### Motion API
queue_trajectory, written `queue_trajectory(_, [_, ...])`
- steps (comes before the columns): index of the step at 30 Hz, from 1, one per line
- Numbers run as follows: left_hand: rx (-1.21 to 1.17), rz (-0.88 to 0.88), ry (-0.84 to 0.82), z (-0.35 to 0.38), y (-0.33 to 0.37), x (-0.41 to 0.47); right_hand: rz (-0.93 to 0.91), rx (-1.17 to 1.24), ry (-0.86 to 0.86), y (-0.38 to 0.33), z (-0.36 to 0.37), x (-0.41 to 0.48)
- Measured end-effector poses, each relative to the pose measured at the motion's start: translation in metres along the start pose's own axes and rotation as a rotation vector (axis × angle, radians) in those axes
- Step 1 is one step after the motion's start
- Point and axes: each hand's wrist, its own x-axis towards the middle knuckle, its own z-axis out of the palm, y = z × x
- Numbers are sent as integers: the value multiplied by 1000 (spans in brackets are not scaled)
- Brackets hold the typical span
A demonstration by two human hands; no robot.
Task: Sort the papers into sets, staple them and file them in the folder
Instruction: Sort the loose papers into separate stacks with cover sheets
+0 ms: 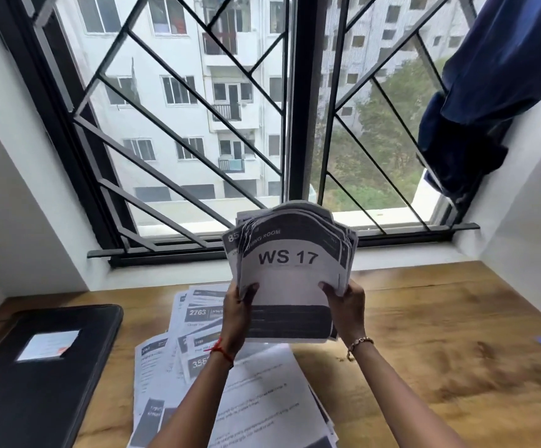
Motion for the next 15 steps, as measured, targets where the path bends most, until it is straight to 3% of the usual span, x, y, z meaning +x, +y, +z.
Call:
queue_trajectory(3, [-8, 43, -47, 25, 10, 6, -81, -30, 113, -5, -20, 8])
queue_trajectory(6, [7, 46, -133, 46, 5, 2, -36, -32, 164, 2, -44, 10])
queue_trajectory(10, [37, -41, -210, 59, -21, -19, 126, 63, 162, 21, -73, -1])
queue_trajectory(15, [17, -78, -148, 65, -27, -19, 211, 147, 89, 24, -83, -1])
